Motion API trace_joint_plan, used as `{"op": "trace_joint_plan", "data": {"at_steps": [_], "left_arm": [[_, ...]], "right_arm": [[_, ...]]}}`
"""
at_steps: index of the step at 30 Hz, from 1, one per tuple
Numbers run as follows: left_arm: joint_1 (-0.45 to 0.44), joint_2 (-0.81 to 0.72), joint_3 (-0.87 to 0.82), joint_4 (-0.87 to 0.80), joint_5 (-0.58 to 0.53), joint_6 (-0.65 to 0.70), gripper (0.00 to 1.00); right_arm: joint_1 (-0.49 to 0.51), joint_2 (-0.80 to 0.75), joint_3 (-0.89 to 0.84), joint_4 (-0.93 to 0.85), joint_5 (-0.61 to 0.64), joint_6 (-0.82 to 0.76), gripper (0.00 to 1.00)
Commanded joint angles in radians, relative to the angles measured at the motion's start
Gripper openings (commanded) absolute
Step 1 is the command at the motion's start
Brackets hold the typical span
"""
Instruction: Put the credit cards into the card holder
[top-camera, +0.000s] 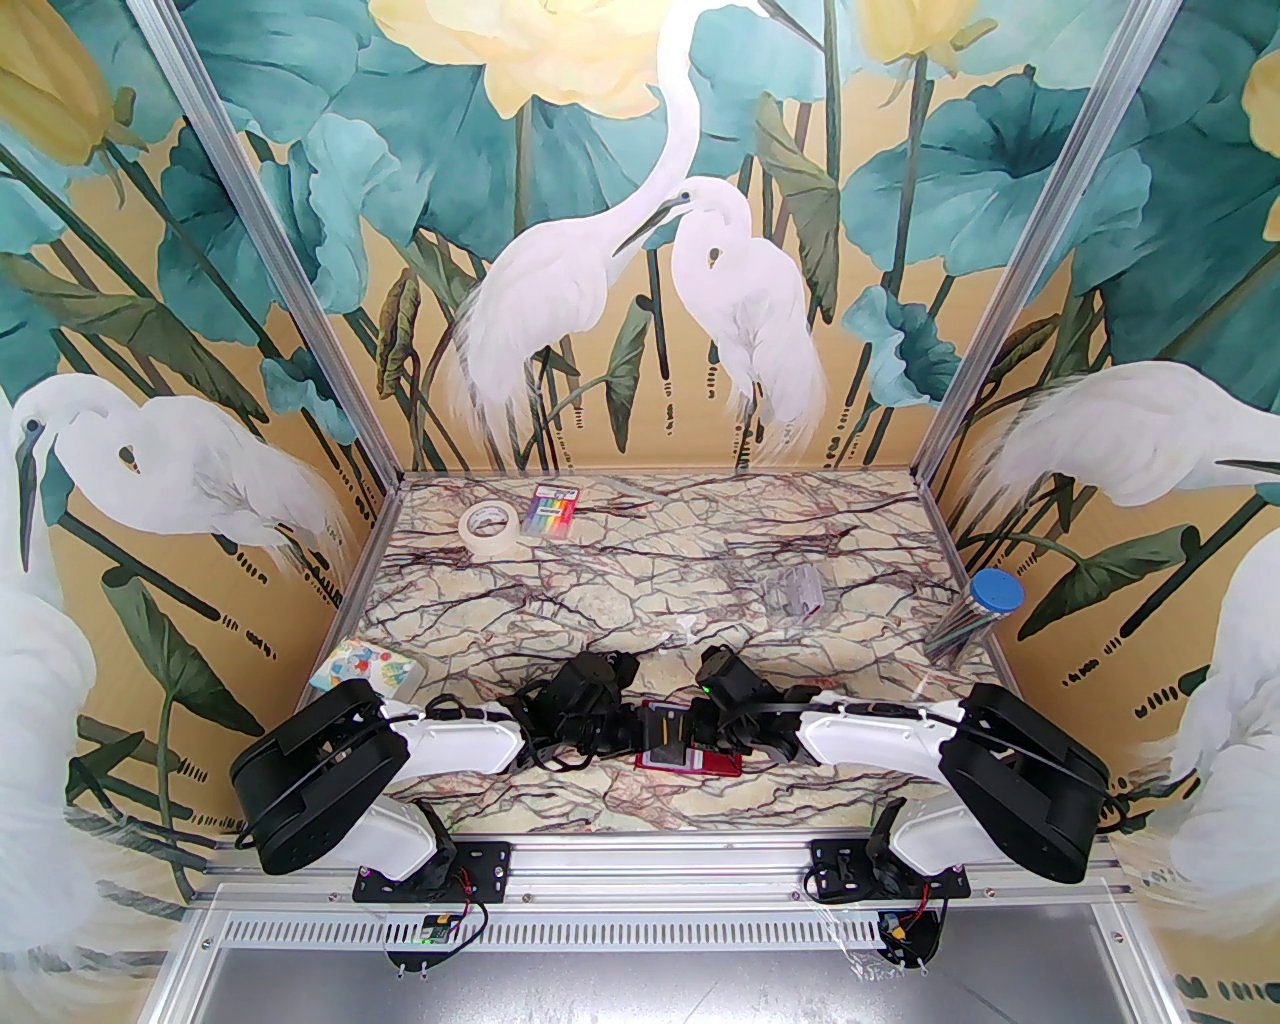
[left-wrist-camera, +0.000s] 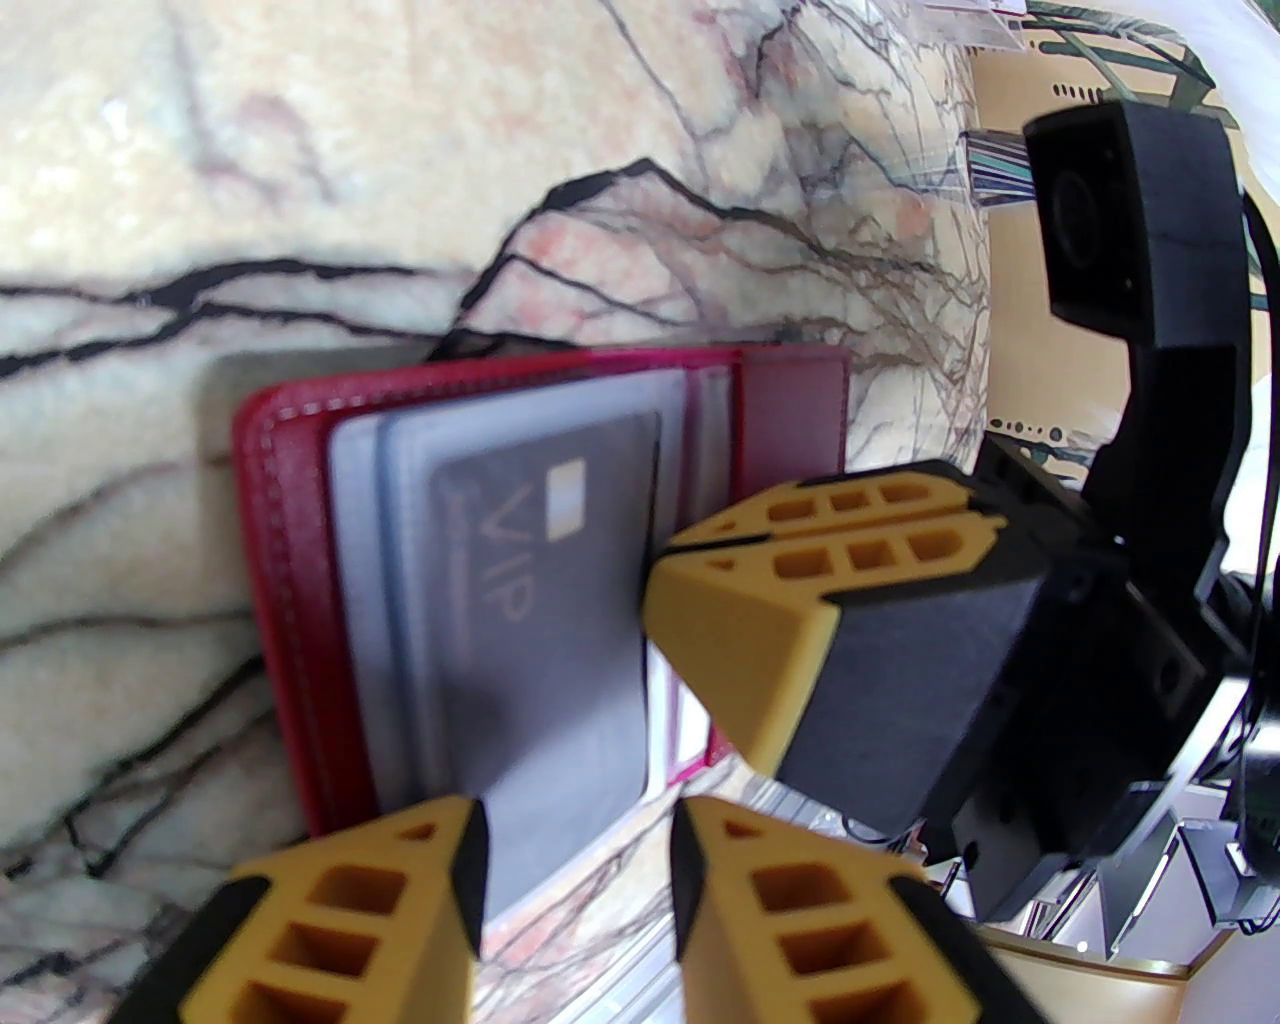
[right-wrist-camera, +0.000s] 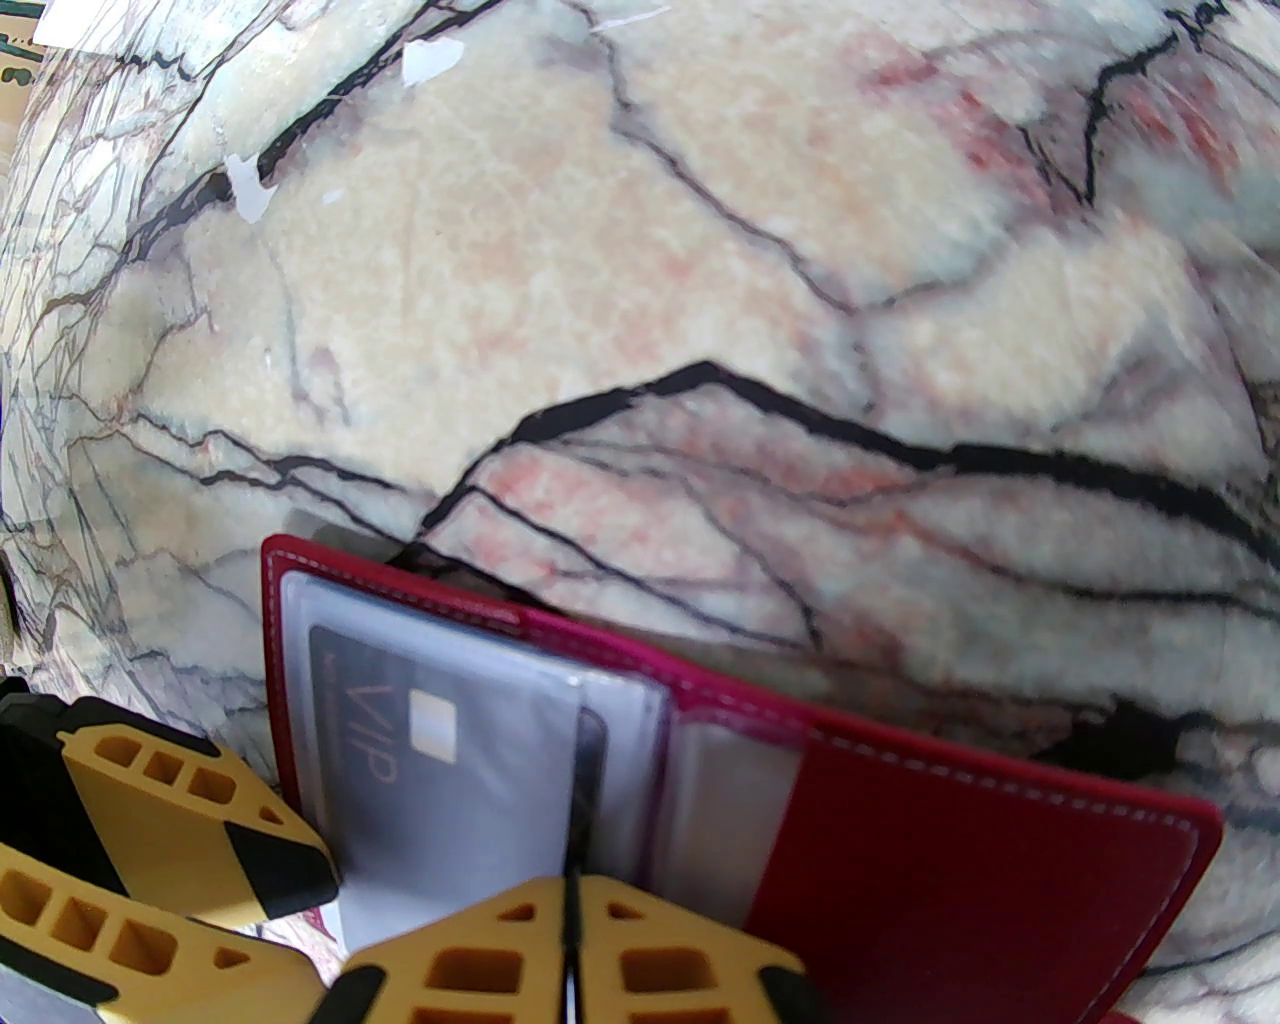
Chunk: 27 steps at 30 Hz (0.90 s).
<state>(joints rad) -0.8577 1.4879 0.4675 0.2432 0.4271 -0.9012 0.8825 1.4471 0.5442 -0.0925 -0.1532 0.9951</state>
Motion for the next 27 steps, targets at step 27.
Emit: {"op": "trace_joint_plan", "data": {"at_steps": [27], "left_arm": [[-0.010,-0.010,0.011,-0.033,-0.037,0.005,0.36]], "right_arm": [[0.005,-0.002,-0.029,-0.062,0.000,0.008,0.08]]}}
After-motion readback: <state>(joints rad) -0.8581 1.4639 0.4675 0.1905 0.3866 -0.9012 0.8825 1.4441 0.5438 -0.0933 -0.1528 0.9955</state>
